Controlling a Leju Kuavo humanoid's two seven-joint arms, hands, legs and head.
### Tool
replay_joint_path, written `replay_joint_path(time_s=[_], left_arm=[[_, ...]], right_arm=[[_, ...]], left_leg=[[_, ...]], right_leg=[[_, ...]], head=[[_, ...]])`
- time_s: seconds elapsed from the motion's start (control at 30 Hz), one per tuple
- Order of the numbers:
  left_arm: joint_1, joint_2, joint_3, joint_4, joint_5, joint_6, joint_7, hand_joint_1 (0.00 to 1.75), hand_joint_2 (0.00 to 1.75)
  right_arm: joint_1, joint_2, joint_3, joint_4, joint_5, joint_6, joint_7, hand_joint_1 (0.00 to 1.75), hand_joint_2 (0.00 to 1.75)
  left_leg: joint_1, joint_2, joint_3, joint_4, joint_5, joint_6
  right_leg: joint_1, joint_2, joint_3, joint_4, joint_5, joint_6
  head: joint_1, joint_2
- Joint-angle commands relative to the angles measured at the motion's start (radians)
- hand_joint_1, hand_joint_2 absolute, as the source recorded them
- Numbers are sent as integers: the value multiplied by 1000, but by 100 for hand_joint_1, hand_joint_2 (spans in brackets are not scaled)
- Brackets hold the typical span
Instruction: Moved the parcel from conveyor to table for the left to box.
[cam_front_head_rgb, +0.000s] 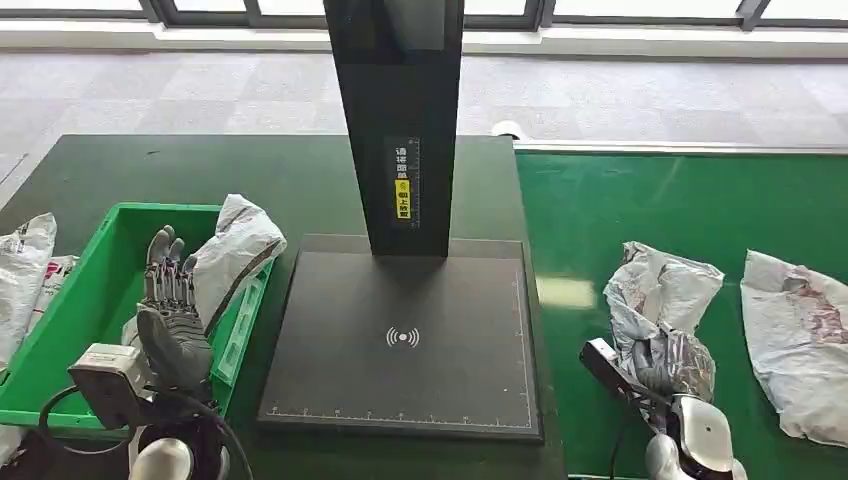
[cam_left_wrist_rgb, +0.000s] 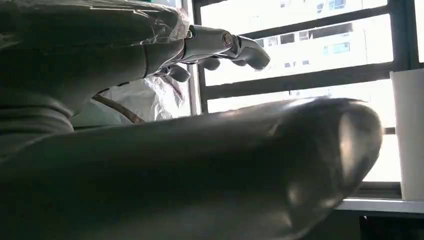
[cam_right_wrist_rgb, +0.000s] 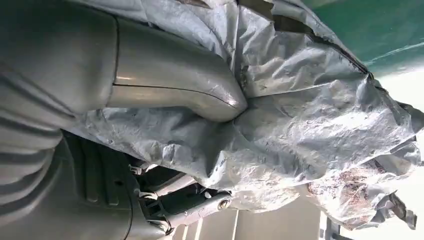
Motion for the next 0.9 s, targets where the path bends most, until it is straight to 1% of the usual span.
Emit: replay_joint_path(time_s=[0.03,0.7,0.73,0.77,0.8,0.83,0.87,0.9], left_arm=[[-13,1,44,32,-3,-3,3,0,0],[-13,1,44,32,-3,-3,3,0,0],[-11,27,10,44,28,-52,-18,0,0],[-14,35,-14,102,48,-29,-68,0,0],[-17,38,-28,133,60,-11,-95,0,0],[-18,45,-39,140,67,2,-102,0,0],[-18,45,-39,140,67,2,-102,0,0],[-18,49,-44,137,69,8,-102,0,0]], right_arm=[[-21,20,18,4,-4,1,0,175,175],[-21,20,18,4,-4,1,0,175,175],[9,27,143,-121,-129,-124,-125,175,175],[15,91,405,-300,-543,-313,-628,175,175],[-1,110,535,-378,-437,-314,-546,175,175],[-13,71,615,-398,-434,-337,-453,175,175],[-13,71,615,-398,-434,-337,-453,175,175],[-14,38,637,-392,-451,-355,-432,175,175]], left_leg=[[0,2,1,-1,0,-1],[0,3,1,-2,1,-1],[0,3,1,-2,0,-1],[1,3,1,-2,1,-2],[-1,10,0,-1,0,-2],[0,13,1,-2,-1,-3],[-1,13,-3,0,-1,-2],[-1,16,-3,-1,-1,-2]], right_leg=[[0,2,0,-1,1,0],[0,2,1,-2,1,-1],[0,2,0,-2,1,-1],[1,2,1,-2,1,-1],[-1,10,-4,1,2,-1],[0,11,-4,1,2,-2],[-2,12,-6,3,2,-1],[-2,14,-7,4,3,-2]], head=[[0,0],[0,0],[0,0],[0,0],[0,0],[0,0],[0,0],[0,0]])
